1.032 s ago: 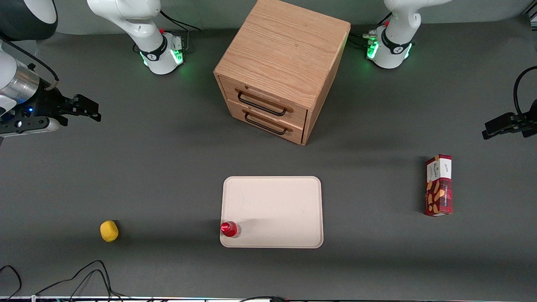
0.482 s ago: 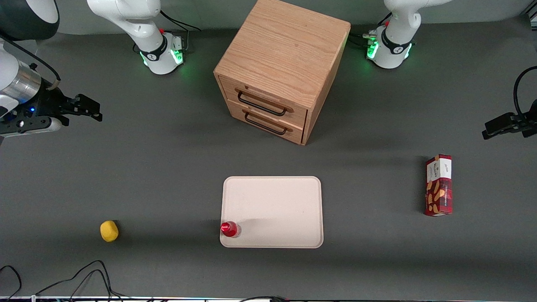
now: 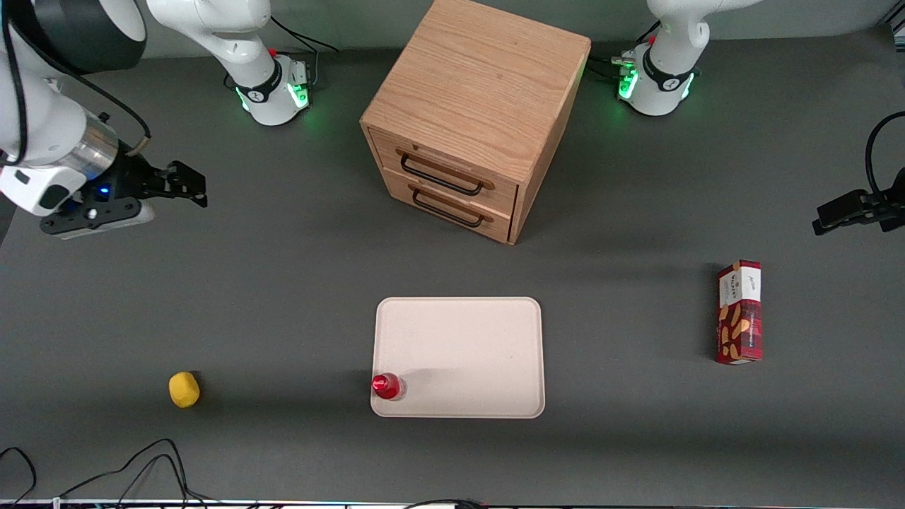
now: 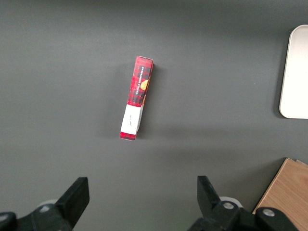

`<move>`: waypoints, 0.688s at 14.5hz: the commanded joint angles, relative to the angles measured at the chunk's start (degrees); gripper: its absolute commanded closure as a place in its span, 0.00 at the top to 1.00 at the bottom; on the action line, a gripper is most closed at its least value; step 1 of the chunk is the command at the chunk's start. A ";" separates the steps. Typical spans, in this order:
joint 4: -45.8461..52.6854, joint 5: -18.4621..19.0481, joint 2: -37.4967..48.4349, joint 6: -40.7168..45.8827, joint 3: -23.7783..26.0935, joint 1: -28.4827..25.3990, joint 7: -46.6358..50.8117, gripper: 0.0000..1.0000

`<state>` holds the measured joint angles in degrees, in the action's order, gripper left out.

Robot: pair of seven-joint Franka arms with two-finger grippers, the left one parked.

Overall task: Open upper drawer
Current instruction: 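Move the right gripper toward the upper drawer's black handle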

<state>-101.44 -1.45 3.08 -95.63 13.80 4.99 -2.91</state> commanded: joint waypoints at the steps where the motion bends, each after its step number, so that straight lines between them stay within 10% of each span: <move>1: -0.43 0.05 0.18 -0.96 2.10 -0.07 1.24 1.00; 10: 0.53 -0.39 -2.45 -0.61 12.99 -0.16 0.45 1.00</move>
<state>-101.44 -1.56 1.98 -95.93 24.33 4.84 -2.74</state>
